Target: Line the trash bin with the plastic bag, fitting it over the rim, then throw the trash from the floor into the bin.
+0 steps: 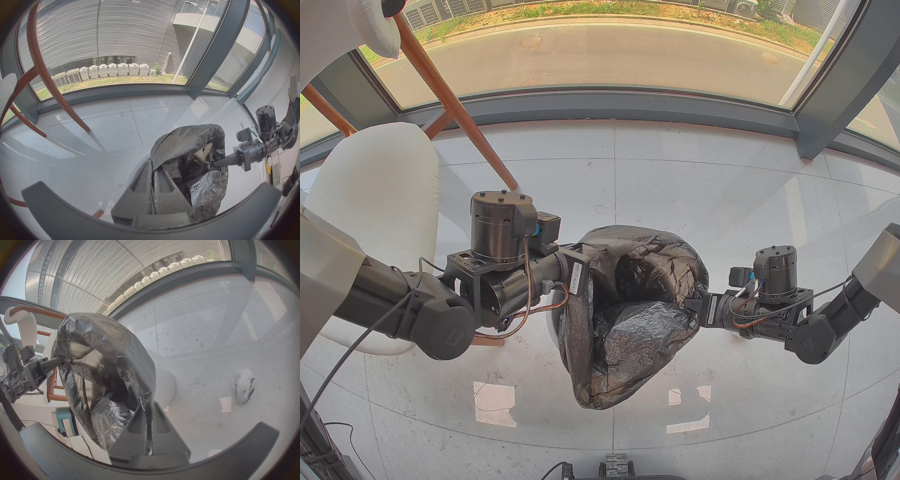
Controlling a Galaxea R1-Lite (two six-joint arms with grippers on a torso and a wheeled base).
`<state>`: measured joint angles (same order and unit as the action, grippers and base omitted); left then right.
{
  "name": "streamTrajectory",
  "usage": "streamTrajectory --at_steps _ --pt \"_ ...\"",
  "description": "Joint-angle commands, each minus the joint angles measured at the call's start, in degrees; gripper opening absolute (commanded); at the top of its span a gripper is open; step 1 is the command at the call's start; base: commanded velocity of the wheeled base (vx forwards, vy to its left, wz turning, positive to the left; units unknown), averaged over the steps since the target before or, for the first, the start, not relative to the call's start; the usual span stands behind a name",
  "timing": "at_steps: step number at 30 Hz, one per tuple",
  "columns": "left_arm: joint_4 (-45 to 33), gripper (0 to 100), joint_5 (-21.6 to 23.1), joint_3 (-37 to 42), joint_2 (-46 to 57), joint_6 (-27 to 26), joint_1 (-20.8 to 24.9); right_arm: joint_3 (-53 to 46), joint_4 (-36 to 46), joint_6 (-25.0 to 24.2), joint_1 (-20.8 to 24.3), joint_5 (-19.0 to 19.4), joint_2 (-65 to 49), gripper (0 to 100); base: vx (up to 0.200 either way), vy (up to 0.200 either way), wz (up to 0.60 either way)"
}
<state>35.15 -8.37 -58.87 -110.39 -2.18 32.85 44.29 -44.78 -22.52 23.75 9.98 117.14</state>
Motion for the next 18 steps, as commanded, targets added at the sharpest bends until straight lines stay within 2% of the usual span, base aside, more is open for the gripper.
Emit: streamTrajectory --at_steps 1,6,13,14,18 --pt "-0.4 0 -0.1 1.7 2.0 -0.5 -2.5 -1.3 -0.4 3.4 -1.6 0.0 0.4 0 0.000 0.000 0.00" --pt "-4.9 0 -0.2 0.1 4.8 -1.8 -3.1 -1.0 -0.6 8.8 -2.0 0.0 1.8 0 0.000 0.000 0.00" --pt "-10.5 0 -0.2 -0.1 7.6 -4.8 -3.6 2.5 -0.5 10.7 -1.3 0.2 3.4 0 0.000 0.000 0.00" --pt "-10.9 0 -0.2 -0.1 7.6 -4.8 -3.6 3.1 -0.5 11.3 -1.3 0.2 3.6 100 0.000 0.000 0.00" --pt "-12.1 0 -0.2 0.2 8.3 -4.8 -3.7 3.3 -0.5 12.3 -1.2 0.5 3.4 100 0.000 0.000 0.00"
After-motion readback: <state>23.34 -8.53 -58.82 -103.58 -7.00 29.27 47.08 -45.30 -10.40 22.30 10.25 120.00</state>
